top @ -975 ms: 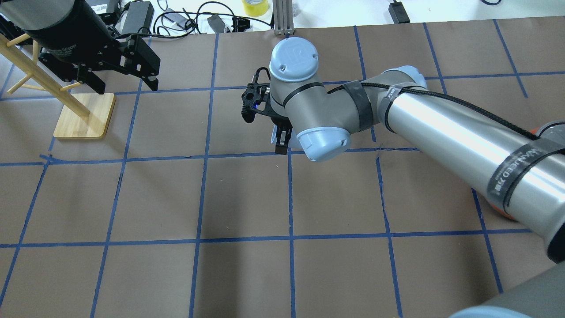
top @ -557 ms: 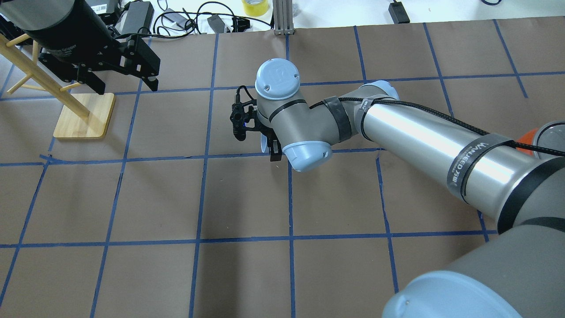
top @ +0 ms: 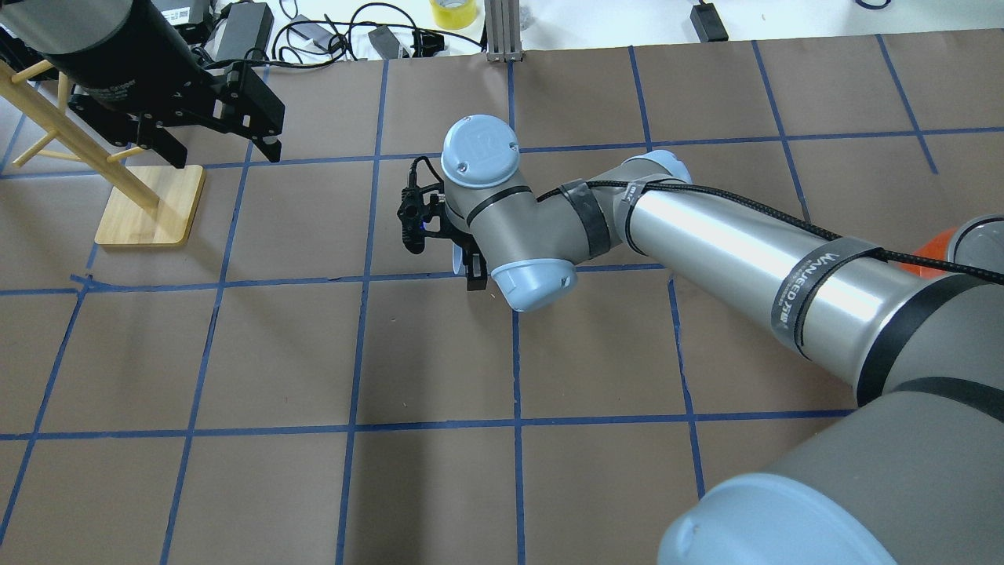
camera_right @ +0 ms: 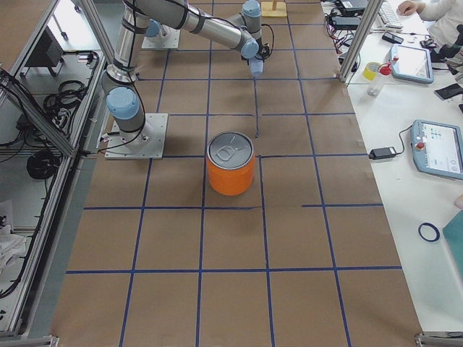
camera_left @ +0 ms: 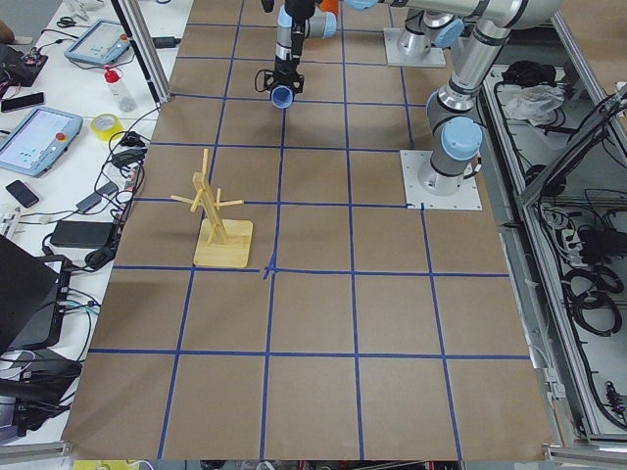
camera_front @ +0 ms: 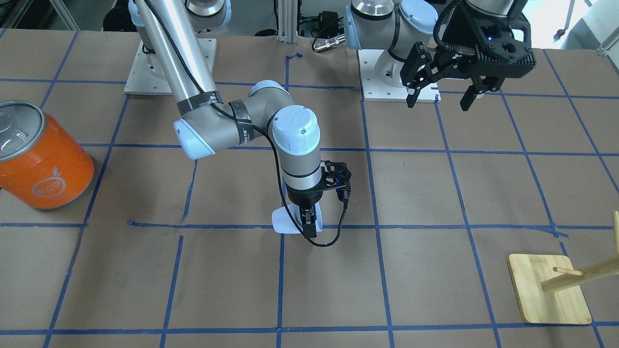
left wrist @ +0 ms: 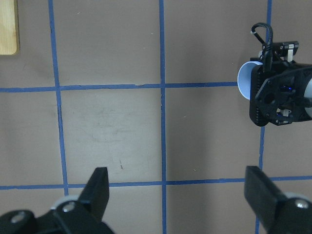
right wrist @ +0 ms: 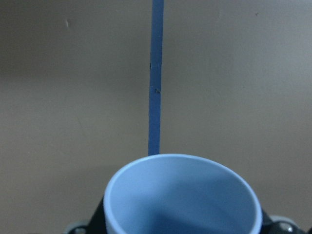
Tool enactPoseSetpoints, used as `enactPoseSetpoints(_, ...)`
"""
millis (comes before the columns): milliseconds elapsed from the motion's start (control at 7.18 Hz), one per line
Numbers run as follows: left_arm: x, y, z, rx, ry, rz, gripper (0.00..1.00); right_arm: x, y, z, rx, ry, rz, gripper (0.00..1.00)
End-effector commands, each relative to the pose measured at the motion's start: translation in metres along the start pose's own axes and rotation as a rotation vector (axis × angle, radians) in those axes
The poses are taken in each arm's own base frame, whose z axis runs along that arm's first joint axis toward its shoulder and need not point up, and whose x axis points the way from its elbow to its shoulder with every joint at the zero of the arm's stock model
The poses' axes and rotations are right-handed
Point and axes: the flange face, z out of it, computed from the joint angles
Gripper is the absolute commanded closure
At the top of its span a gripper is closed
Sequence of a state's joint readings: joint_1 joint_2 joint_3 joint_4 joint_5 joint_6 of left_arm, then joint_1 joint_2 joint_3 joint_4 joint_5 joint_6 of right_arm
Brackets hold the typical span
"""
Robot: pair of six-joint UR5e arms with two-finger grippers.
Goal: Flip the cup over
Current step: 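Carry the cup with the right gripper toward the table center, then lay the cup on its side and open the right gripper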
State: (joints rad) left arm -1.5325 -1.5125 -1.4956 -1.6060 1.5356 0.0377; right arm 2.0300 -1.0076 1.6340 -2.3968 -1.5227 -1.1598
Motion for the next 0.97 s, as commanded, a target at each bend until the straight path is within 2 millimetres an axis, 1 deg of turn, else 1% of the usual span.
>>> enactPoseSetpoints(0,0.000,0.000,0.000,0.000,0.000,0.001,0.00,0.002,-0.008,0.009,-0.005,-0.002,0.010,1.00)
enactPoseSetpoints(418,0.000,0.000,0.000,0.000,0.000,0.001,0.00,0.000,-0.008,0.014,-0.003,-0.006,0.016,1.00)
enactPoseSetpoints(557,0.000,0.000,0.000,0.000,0.000,0.001,0.00,-0.002,-0.007,0.024,-0.008,-0.021,0.046,0.99)
enactPoseSetpoints(696,0.000,0.000,0.000,0.001,0.000,0.001,0.00,-0.001,-0.007,0.025,-0.005,-0.019,0.037,0.94)
enactPoseSetpoints(835,0.000,0.000,0.001,0.000,0.000,0.001,0.00,-0.001,-0.008,0.027,0.003,-0.023,0.049,0.82)
